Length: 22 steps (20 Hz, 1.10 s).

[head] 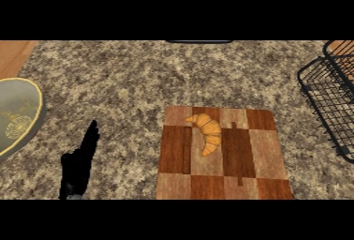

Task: Pick the tomato from the cutting board and place it in the tiered basket

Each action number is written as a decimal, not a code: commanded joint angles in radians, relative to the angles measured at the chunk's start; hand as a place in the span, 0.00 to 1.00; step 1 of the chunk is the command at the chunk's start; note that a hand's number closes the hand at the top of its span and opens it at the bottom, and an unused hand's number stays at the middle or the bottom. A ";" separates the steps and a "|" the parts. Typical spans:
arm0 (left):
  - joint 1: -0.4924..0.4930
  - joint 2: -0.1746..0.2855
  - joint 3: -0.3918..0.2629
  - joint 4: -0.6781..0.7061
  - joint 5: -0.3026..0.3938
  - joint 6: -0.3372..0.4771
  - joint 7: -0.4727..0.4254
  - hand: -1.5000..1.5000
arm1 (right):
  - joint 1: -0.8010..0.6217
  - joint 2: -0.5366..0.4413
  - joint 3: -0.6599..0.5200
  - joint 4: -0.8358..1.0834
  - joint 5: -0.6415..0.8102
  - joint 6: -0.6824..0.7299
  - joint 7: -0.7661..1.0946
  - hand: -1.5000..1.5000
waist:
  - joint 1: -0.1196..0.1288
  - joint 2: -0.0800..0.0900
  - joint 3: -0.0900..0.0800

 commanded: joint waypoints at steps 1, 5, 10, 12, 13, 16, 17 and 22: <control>-0.032 -0.025 0.007 0.042 -0.015 0.002 0.025 0.50 | -0.047 0.019 0.063 0.087 0.027 -0.037 0.056 1.00 | -0.005 0.001 -0.002; 0.038 0.017 0.034 0.031 0.011 -0.056 -0.031 0.50 | -0.064 0.007 0.023 0.282 0.043 -0.161 -0.028 1.00 | 0.001 0.002 -0.001; 0.007 -0.005 -0.008 -0.082 -0.031 -0.013 0.102 0.50 | -0.060 0.052 0.027 0.466 0.088 -0.360 -0.077 1.00 | 0.007 0.003 0.000; -0.036 -0.063 0.019 0.095 -0.026 -0.009 -0.029 0.50 | -0.065 0.039 -0.019 0.526 0.025 -0.405 -0.151 1.00 | -0.003 0.004 -0.001; 0.011 -0.064 -0.015 0.021 -0.055 0.014 0.013 0.50 | -0.082 0.051 -0.021 0.494 0.016 -0.411 -0.116 1.00 | -0.002 0.002 -0.001; -0.036 -0.039 0.021 0.032 -0.036 0.000 0.040 0.50 | -0.077 0.127 -0.114 0.482 -0.089 -0.501 -0.134 0.00 | -0.010 0.002 0.000; 0.014 -0.037 0.009 0.004 -0.030 -0.013 0.021 0.50 | -0.070 0.123 -0.136 0.503 -0.115 -0.536 -0.173 0.00 | -0.005 0.001 0.000; -0.021 -0.014 0.047 0.020 -0.019 -0.029 0.035 0.50 | -0.071 0.174 -0.190 0.542 -0.214 -0.699 -0.302 0.00 | -0.003 0.004 0.001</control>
